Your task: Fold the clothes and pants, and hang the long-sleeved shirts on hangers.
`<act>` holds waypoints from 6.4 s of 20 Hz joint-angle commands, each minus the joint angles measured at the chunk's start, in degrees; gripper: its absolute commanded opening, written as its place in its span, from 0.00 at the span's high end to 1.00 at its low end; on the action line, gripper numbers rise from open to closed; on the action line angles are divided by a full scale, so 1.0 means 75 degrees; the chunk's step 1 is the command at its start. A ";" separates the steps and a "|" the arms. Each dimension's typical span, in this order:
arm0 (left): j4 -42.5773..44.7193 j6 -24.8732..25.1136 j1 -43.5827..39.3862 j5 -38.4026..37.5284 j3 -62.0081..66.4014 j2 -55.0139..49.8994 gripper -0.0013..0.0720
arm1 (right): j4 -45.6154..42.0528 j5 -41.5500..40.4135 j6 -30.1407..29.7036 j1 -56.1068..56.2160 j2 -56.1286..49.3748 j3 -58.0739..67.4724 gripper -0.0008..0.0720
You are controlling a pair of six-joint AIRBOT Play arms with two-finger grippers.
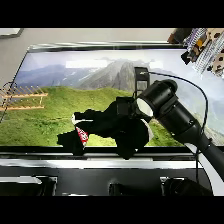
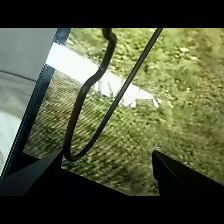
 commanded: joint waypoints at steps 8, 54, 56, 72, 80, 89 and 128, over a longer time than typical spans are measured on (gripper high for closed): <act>0.0221 0.0117 -0.0093 0.0283 0.0006 -0.0224 0.18 | -0.0006 0.0020 0.0003 0.0009 -0.0006 -0.0003 0.92; 0.0137 -0.1445 -0.2331 0.1521 0.0787 0.2337 0.95 | -0.0166 0.0545 -0.0236 0.0009 -0.0003 0.0000 0.92; 0.0134 -0.1536 -0.2731 0.1784 0.0787 0.2853 0.95 | -0.0256 0.0554 -0.0286 0.0009 -0.0003 0.0000 0.92; -0.4182 0.2366 -0.6368 -0.3075 -0.3497 0.7143 0.95 | -0.1338 0.0460 -0.1110 0.0009 -0.0006 -0.0003 0.92; -0.4304 0.2398 -0.6475 -0.3742 -0.4829 0.8652 0.95 | -0.1612 0.0731 -0.0810 0.0009 -0.0134 -0.0003 0.92; -0.5129 0.2716 -0.6473 -0.3707 -0.5123 0.8877 0.95 | -0.2439 0.1661 -0.0510 0.0000 -0.0350 -0.0052 0.93; -0.6082 0.4057 -0.6239 -0.4357 -0.5295 0.7784 0.95 | -0.2862 0.0871 0.1411 0.0000 -0.0277 -0.0271 0.93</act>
